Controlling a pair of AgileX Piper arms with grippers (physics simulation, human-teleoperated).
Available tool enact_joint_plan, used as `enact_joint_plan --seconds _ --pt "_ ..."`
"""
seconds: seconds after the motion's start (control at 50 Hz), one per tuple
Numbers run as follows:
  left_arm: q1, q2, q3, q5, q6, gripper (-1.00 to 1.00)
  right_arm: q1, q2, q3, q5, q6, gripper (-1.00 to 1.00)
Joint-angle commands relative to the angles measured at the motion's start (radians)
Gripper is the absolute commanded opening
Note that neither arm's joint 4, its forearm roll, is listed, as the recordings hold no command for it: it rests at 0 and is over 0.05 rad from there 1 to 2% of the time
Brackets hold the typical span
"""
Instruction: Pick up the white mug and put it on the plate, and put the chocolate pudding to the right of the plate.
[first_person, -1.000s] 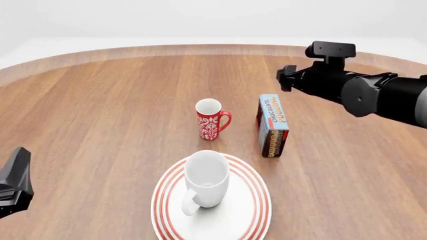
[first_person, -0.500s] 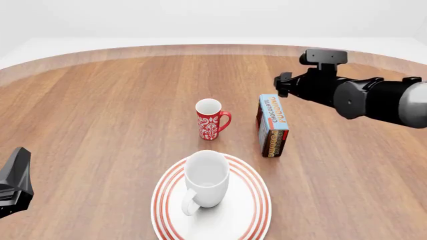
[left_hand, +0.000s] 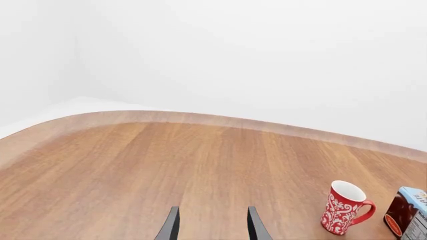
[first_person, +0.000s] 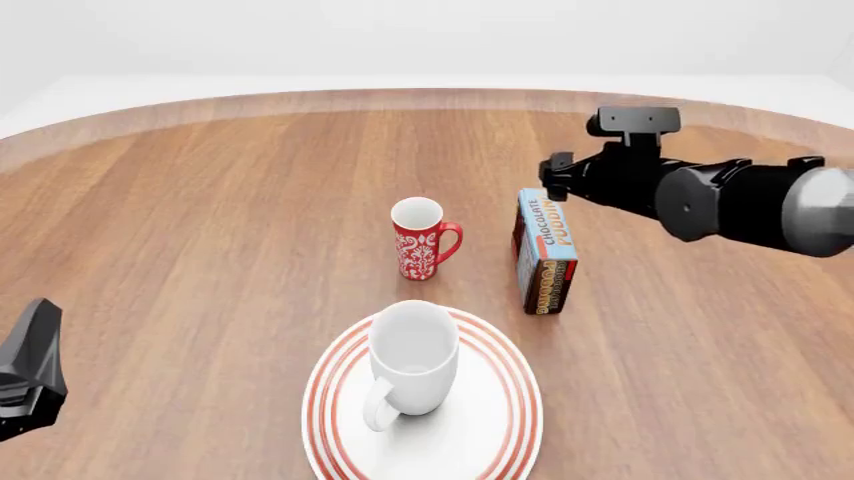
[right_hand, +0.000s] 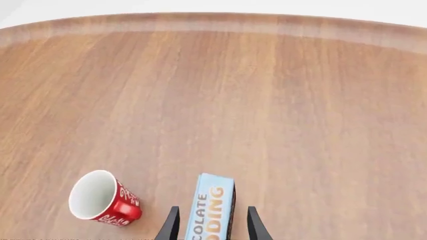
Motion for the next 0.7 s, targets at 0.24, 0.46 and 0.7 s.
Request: enact_joint_plan --seconds 0.24,0.46,0.7 --pt "-0.003 0.004 0.000 -0.003 0.000 1.00 0.011 0.031 -0.004 -0.008 -0.006 1.00" --pt "-0.003 0.011 -0.001 -0.008 -0.002 1.00 0.018 0.048 -0.005 -0.013 -0.013 1.00" --pt "-0.004 0.011 -0.001 -0.008 -0.003 1.00 0.019 0.067 -0.010 -0.015 -0.019 1.00"
